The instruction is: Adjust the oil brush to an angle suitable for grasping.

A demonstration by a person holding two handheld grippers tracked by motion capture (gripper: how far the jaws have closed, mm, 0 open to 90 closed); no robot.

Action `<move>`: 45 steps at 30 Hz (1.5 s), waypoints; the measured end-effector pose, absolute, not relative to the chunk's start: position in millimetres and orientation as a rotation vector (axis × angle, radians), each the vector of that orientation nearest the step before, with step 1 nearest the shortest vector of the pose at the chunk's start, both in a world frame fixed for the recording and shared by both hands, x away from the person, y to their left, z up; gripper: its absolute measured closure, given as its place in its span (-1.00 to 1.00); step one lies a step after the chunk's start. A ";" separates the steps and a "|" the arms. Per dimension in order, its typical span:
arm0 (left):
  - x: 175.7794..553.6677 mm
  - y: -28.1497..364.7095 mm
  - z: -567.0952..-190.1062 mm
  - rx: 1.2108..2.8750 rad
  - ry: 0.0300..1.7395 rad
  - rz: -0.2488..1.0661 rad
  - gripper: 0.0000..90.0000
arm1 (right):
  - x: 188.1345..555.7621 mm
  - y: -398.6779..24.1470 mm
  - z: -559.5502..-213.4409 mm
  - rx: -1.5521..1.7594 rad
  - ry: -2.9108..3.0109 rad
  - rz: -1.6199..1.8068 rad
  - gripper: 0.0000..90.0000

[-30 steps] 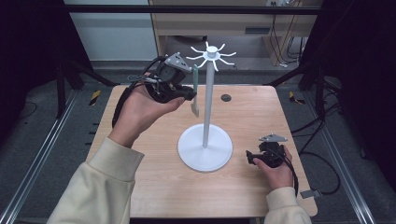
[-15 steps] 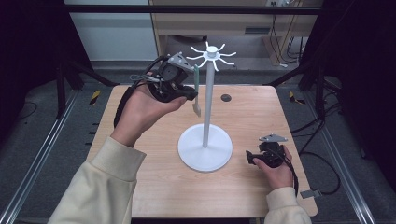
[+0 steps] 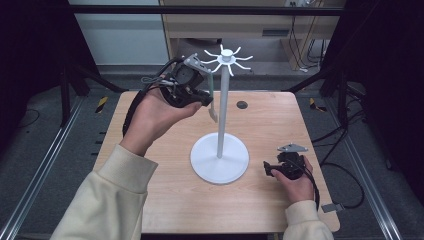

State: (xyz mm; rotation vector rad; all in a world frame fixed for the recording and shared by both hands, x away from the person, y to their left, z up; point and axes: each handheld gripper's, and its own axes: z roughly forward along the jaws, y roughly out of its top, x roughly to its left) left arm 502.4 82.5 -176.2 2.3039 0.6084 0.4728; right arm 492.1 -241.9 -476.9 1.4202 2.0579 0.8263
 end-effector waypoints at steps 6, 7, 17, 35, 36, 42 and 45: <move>503.7 81.3 -178.1 2.312 0.616 0.466 0.80 | 492.1 -241.8 -477.0 1.421 2.059 0.826 -0.71; 503.7 81.1 -178.5 2.314 0.615 0.465 0.80 | 492.2 -241.8 -477.1 1.421 2.060 0.825 -0.71; 508.7 81.6 -179.0 2.314 0.635 0.453 0.80 | 492.1 -241.3 -477.1 1.426 2.064 0.823 -0.71; 508.3 83.2 -186.8 2.248 0.610 0.452 0.79 | 492.3 -241.6 -477.5 1.424 2.068 0.817 -0.72; 508.4 84.0 -186.8 2.249 0.610 0.453 0.79 | 492.4 -241.5 -477.6 1.424 2.068 0.818 -0.72; 506.0 87.8 -188.4 2.226 0.609 0.470 0.66 | 492.3 -241.3 -477.6 1.420 2.070 0.817 -0.72; 503.6 90.1 -189.0 2.214 0.604 0.476 0.60 | 492.1 -241.5 -477.5 1.418 2.071 0.815 -0.72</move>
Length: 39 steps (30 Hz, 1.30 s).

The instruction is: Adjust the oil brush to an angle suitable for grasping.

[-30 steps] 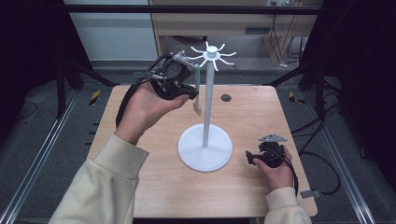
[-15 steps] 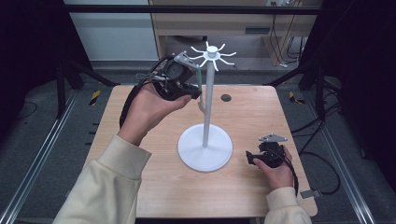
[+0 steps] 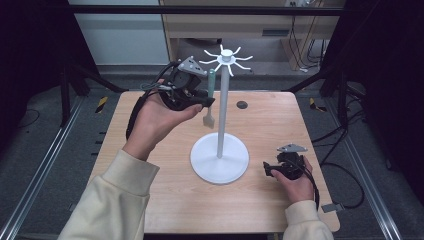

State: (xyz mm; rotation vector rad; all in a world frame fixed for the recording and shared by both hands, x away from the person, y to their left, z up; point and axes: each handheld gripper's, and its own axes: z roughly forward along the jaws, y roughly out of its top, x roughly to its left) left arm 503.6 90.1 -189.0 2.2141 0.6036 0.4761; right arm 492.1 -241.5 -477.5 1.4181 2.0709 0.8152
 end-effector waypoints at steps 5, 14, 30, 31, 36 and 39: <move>498.8 96.0 -190.6 2.172 0.599 0.492 0.46 | 491.0 -241.3 -477.1 1.411 2.068 0.815 -0.72; 488.1 107.1 -200.0 2.111 0.585 0.532 -0.10 | 489.4 -237.4 -476.1 1.401 2.064 0.821 -0.72; 467.7 136.9 -226.7 2.038 0.581 0.604 -0.84 | 489.0 -236.3 -475.4 1.395 2.064 0.815 -0.72; 466.0 139.6 -230.2 2.034 0.573 0.609 -0.86 | 489.0 -236.1 -475.3 1.396 2.064 0.814 -0.72; 459.0 149.7 -246.2 2.038 0.571 0.634 -0.89 | 488.8 -234.8 -475.1 1.387 2.066 0.809 -0.73; 455.5 155.6 -255.6 2.033 0.587 0.642 -0.89 | 488.7 -234.8 -474.9 1.389 2.066 0.811 -0.74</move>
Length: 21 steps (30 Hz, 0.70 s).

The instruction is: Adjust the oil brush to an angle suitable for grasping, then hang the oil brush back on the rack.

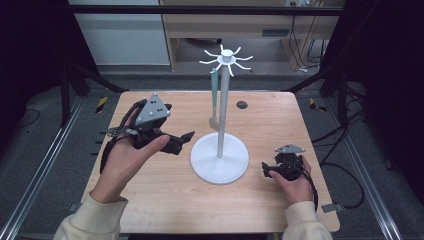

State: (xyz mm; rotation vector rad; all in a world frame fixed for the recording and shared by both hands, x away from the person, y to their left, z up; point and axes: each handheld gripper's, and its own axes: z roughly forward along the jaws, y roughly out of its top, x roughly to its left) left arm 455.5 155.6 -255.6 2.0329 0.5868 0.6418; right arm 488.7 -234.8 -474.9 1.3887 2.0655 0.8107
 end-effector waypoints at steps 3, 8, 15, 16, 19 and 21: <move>452.9 164.3 -265.3 2.013 0.613 0.663 -0.90 | 488.9 -235.5 -474.6 1.392 2.060 0.814 -0.74; 450.8 183.0 -286.2 1.984 0.654 0.673 -0.90 | 488.0 -236.4 -474.0 1.391 2.057 0.814 -0.74; 454.9 219.4 -335.4 1.960 0.733 0.700 -0.90 | 487.3 -237.0 -472.4 1.384 2.045 0.823 -0.78; 456.2 224.4 -342.6 1.948 0.742 0.707 -0.90 | 487.2 -236.7 -472.5 1.381 2.044 0.824 -0.79; 460.0 239.2 -362.5 1.948 0.786 0.720 -0.90 | 486.9 -236.2 -472.5 1.375 2.048 0.828 -0.80; 462.1 248.7 -374.3 1.938 0.820 0.712 -0.90 | 486.8 -236.1 -472.7 1.374 2.054 0.829 -0.81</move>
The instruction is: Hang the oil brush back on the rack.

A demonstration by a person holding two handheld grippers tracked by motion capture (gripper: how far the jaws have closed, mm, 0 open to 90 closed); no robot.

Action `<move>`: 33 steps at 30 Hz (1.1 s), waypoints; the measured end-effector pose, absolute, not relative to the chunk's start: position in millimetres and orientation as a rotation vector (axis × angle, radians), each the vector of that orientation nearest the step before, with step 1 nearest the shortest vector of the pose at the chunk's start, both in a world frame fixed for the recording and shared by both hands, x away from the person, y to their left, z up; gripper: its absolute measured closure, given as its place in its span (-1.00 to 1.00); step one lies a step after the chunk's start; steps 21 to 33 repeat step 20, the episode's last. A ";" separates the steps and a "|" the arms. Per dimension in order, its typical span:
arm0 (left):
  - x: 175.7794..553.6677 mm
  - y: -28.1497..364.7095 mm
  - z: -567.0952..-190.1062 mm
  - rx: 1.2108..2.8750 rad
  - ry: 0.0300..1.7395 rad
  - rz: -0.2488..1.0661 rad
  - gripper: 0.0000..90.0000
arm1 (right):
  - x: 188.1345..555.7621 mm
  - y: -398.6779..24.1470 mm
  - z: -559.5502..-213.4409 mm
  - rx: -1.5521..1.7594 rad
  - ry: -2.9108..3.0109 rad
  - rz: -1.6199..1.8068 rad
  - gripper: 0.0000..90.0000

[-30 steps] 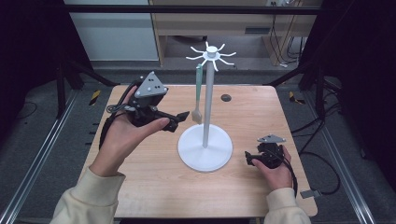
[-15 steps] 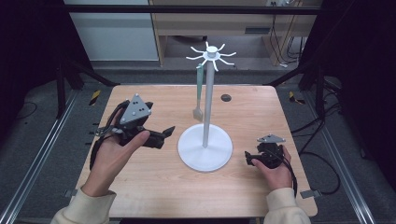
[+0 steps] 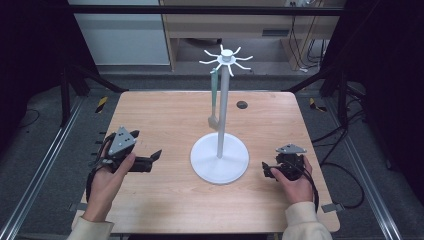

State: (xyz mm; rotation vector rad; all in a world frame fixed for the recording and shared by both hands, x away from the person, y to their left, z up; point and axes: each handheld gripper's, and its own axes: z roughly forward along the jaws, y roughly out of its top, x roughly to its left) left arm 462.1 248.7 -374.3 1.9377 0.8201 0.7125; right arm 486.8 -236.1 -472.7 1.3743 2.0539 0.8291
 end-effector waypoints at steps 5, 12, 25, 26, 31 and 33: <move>465.1 268.5 -403.8 1.950 0.891 0.692 -0.89 | 487.0 -236.1 -473.7 1.369 2.061 0.821 -0.82; 464.7 287.7 -441.1 1.996 0.959 0.668 -0.89 | 487.2 -234.2 -475.0 1.376 2.074 0.810 -0.82; 463.4 297.8 -461.5 2.049 1.001 0.640 -0.89 | 488.0 -233.8 -475.8 1.375 2.090 0.806 -0.82; 463.4 297.8 -461.5 2.049 1.001 0.640 -0.89 | 488.0 -233.8 -475.8 1.375 2.090 0.806 -0.82; 463.4 297.8 -461.5 2.049 1.001 0.640 -0.89 | 488.0 -233.8 -475.8 1.375 2.090 0.806 -0.82; 463.4 297.8 -461.5 2.049 1.001 0.640 -0.89 | 488.0 -233.8 -475.8 1.375 2.090 0.806 -0.82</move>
